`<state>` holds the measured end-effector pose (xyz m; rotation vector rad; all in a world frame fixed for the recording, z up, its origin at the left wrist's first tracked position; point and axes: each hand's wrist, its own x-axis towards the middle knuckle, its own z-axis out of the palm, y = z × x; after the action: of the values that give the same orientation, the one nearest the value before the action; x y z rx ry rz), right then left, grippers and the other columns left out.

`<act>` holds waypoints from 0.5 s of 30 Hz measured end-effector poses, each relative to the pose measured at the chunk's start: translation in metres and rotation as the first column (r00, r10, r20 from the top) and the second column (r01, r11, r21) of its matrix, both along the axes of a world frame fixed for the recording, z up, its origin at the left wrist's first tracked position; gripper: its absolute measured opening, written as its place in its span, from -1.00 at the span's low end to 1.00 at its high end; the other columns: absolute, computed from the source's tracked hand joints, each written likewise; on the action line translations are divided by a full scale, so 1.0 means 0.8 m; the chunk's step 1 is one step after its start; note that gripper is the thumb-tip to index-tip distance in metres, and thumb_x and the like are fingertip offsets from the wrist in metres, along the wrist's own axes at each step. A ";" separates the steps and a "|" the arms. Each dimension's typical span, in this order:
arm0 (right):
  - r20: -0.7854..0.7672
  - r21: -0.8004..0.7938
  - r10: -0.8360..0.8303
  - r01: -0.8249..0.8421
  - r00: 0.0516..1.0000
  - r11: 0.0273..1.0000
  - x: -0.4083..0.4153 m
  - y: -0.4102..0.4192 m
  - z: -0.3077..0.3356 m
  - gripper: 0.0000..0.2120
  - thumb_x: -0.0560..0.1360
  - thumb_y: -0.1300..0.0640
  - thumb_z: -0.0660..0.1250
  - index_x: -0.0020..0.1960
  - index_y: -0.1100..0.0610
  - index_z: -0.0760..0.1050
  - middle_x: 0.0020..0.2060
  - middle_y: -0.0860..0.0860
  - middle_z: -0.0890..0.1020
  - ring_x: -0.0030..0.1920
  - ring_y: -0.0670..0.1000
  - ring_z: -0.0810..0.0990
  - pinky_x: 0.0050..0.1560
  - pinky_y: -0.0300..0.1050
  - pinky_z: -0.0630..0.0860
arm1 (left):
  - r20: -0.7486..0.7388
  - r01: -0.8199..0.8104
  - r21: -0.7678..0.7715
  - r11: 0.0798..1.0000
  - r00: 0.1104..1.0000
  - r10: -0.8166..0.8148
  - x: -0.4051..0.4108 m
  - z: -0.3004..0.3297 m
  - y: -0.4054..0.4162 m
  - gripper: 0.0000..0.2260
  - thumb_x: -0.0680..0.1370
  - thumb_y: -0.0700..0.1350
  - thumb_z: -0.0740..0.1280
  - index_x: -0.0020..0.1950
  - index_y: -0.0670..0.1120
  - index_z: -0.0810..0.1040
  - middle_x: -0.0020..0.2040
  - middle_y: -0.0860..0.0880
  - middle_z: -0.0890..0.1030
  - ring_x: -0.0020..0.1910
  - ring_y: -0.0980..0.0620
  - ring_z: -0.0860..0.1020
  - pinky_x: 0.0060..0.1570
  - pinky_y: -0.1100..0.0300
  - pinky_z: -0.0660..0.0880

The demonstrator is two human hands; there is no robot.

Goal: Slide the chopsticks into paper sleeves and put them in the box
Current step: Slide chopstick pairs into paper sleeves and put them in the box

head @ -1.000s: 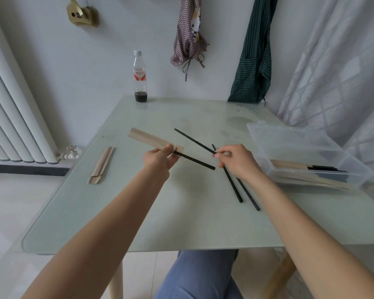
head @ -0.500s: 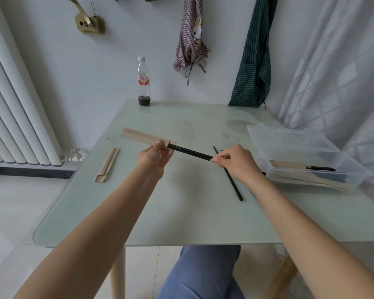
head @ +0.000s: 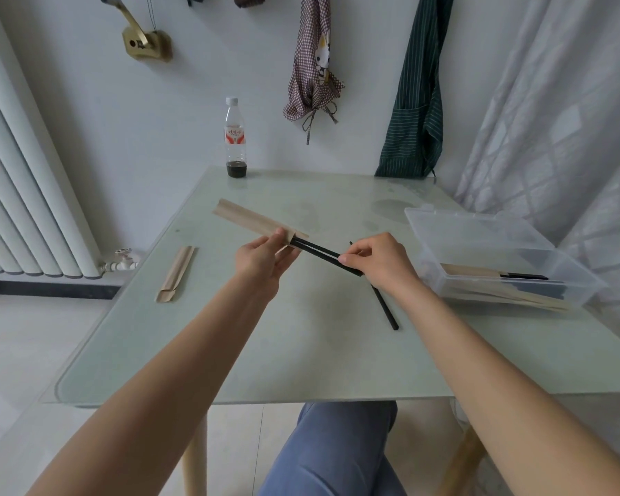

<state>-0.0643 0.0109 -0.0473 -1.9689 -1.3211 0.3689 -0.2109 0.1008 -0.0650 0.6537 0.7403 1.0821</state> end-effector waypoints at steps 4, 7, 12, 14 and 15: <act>0.017 0.012 0.001 -0.001 1.000 1.000 0.002 -0.003 0.004 -0.89 0.47 0.14 0.39 -0.10 0.15 0.66 -0.28 -0.02 0.61 -0.18 -0.08 0.52 -0.37 -0.53 0.32 | 0.001 -0.017 0.015 1.000 1.000 0.017 -0.002 0.006 -0.003 -0.85 0.57 -0.30 0.25 -0.20 -0.28 0.49 -0.22 -0.15 0.58 -0.32 -0.01 0.63 -0.21 0.22 0.62; 0.023 0.020 -0.011 0.011 1.000 1.000 0.003 -0.003 0.006 -0.89 0.47 0.15 0.38 -0.10 0.16 0.66 -0.22 0.01 0.64 -0.16 -0.07 0.53 -0.34 -0.50 0.31 | 0.012 -0.018 0.014 1.000 1.000 0.017 0.002 0.009 -0.007 -0.85 0.57 -0.30 0.26 -0.19 -0.27 0.49 -0.22 -0.14 0.58 -0.31 -0.01 0.63 -0.22 0.23 0.62; 0.037 0.036 0.012 -0.013 0.999 0.999 -0.005 -0.003 0.008 -0.89 0.48 0.14 0.37 -0.10 0.14 0.66 -0.20 0.00 0.65 -0.16 -0.07 0.55 -0.28 -0.37 0.37 | -0.015 0.004 0.014 1.000 1.000 -0.004 0.008 0.013 -0.012 -0.85 0.57 -0.30 0.26 -0.19 -0.28 0.49 -0.20 -0.16 0.58 -0.22 -0.06 0.61 -0.18 0.21 0.62; 0.030 0.040 0.005 -0.006 1.000 0.999 0.001 -0.006 0.011 -0.88 0.48 0.14 0.37 -0.08 0.16 0.66 -0.19 -0.02 0.64 -0.14 -0.08 0.54 -0.24 -0.30 0.38 | 0.000 -0.002 0.009 1.000 1.000 0.002 0.005 0.014 -0.010 -0.85 0.57 -0.30 0.25 -0.19 -0.28 0.49 -0.19 -0.16 0.57 -0.21 -0.07 0.61 -0.18 0.20 0.62; 0.022 0.038 0.000 -0.001 1.000 0.999 0.004 -0.007 0.012 -0.88 0.48 0.14 0.38 -0.08 0.17 0.66 -0.19 -0.01 0.63 -0.14 -0.08 0.54 -0.24 -0.29 0.38 | 0.006 -0.009 0.004 1.000 1.000 0.009 0.005 0.015 -0.010 -0.85 0.57 -0.30 0.25 -0.19 -0.28 0.49 -0.20 -0.16 0.57 -0.22 -0.07 0.61 -0.19 0.20 0.62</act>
<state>-0.0608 0.0050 -0.0374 -1.9469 -1.3328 0.3210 -0.2066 0.0927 -0.0534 0.6504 0.7369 1.0940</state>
